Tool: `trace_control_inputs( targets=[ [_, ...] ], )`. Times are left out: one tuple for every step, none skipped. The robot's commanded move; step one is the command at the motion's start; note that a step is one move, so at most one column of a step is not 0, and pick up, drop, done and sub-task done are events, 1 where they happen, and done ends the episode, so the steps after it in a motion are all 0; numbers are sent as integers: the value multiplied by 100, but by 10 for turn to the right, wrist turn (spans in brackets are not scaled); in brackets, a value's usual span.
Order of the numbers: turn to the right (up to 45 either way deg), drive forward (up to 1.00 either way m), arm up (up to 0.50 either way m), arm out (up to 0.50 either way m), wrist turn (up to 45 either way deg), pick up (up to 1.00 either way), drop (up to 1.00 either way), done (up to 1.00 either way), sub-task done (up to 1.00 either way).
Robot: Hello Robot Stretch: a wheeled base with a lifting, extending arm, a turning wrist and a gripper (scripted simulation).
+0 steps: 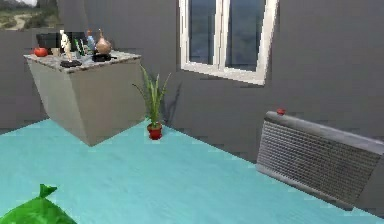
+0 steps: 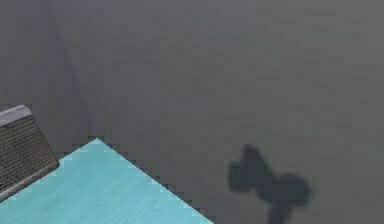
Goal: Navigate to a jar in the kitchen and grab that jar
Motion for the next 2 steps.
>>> trace_control_inputs(
  targets=[
    [60, 0, 0, 0, 0, 0, 0, 0, 0],
    [0, 35, 0, 0, 0, 0, 0, 0, 0]
  ],
)
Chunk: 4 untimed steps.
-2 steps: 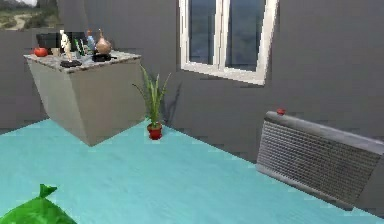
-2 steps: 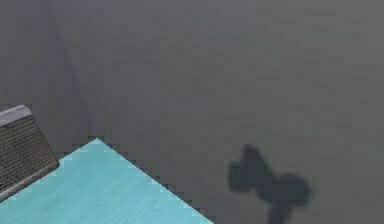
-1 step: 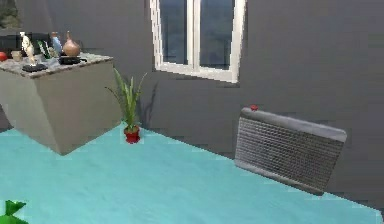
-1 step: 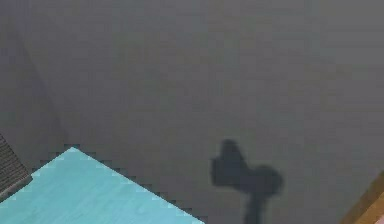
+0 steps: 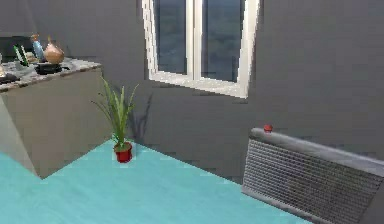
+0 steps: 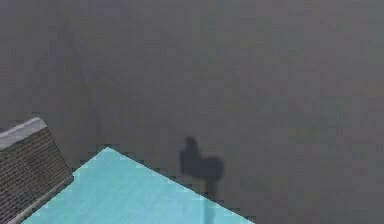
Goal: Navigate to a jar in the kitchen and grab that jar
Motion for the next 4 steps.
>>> trace_control_inputs(
  targets=[
    [0, 80, 0, 0, 0, 0, 0, 0, 0],
    [-450, 0, 0, 0, 0, 0, 0, 0, 0],
    [-240, 0, 0, 0, 0, 0, 0, 0, 0],
    [0, 75, 0, 0, 0, 0, 0, 0, 0]
  ],
)
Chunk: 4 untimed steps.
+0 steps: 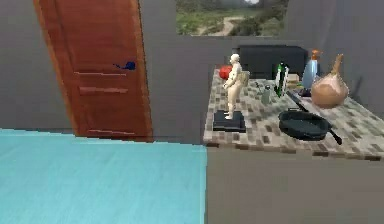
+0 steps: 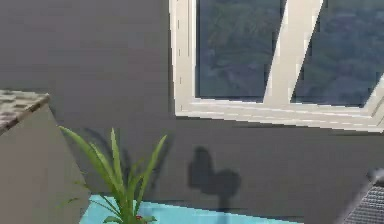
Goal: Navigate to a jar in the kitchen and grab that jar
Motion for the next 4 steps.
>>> trace_control_inputs(
  targets=[
    [-450, 0, 0, 0, 0, 0, 0, 0, 0],
    [-90, 0, 0, 0, 0, 0, 0, 0, 0],
    [450, 0, 0, 0, 0, 0, 0, 0, 0],
    [120, 0, 0, 0, 0, 0, 0, 0, 0]
  ],
)
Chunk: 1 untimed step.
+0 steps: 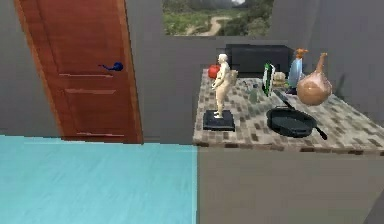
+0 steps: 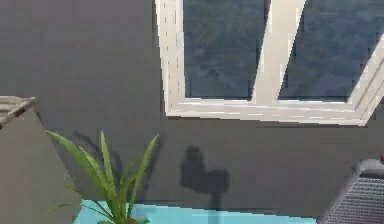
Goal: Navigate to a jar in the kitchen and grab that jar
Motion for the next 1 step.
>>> trace_control_inputs(
  targets=[
    [0, 55, 0, 0, 0, 0, 0, 0, 0]
  ],
)
